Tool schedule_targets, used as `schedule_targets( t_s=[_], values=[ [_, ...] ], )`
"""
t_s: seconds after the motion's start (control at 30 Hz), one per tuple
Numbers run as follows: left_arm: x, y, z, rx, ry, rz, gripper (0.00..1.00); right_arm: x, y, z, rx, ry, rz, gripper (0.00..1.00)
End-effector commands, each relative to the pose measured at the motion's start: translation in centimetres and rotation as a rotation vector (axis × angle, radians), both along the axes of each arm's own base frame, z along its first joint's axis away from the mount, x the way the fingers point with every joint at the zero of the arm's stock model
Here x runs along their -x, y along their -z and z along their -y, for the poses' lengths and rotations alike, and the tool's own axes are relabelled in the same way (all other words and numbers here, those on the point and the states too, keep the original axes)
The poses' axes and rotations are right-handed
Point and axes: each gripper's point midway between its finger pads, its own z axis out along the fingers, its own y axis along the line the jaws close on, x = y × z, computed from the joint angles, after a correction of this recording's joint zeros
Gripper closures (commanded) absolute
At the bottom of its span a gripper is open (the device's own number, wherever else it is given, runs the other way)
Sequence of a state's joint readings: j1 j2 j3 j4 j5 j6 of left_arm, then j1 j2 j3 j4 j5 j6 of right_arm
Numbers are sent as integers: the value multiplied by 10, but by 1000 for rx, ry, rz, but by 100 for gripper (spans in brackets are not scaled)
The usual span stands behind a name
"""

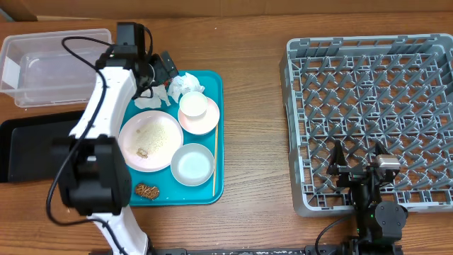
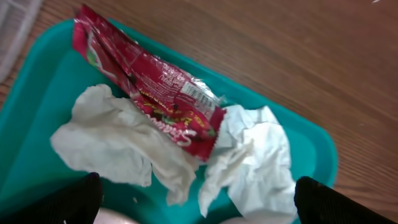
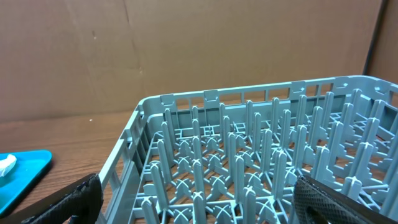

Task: Sort waste into correct bins and load items into the dishwasher
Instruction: 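Grasp the red wrapper and tissue with the left gripper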

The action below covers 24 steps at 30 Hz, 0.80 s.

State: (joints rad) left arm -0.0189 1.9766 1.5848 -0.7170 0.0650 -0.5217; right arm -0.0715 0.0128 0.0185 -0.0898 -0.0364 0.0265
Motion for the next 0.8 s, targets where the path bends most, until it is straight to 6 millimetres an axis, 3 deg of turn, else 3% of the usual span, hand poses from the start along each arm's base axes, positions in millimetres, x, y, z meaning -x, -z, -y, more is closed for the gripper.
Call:
schedule_targets(
  t_s=[0.0, 0.1, 0.23, 0.47, 0.63, 0.77],
  values=[
    [-7, 23, 2, 30, -49, -36, 0, 0, 1, 2, 1, 11, 6, 0],
    [-5, 52, 2, 76, -160, -106, 0, 0, 1, 2, 1, 11, 6, 0],
    [-3, 70, 2, 81, -183, -139, 0, 0, 1, 2, 1, 11, 6, 0],
    [-16, 70, 2, 84, -175, -92, 0, 0, 1, 2, 1, 11, 6, 0],
    [-19, 68, 2, 86, -174, -74, 22, 0, 1, 2, 1, 11, 6, 0],
    [-20, 68, 1, 82, -176, -74, 32, 0, 1, 2, 1, 11, 6, 0]
  ],
)
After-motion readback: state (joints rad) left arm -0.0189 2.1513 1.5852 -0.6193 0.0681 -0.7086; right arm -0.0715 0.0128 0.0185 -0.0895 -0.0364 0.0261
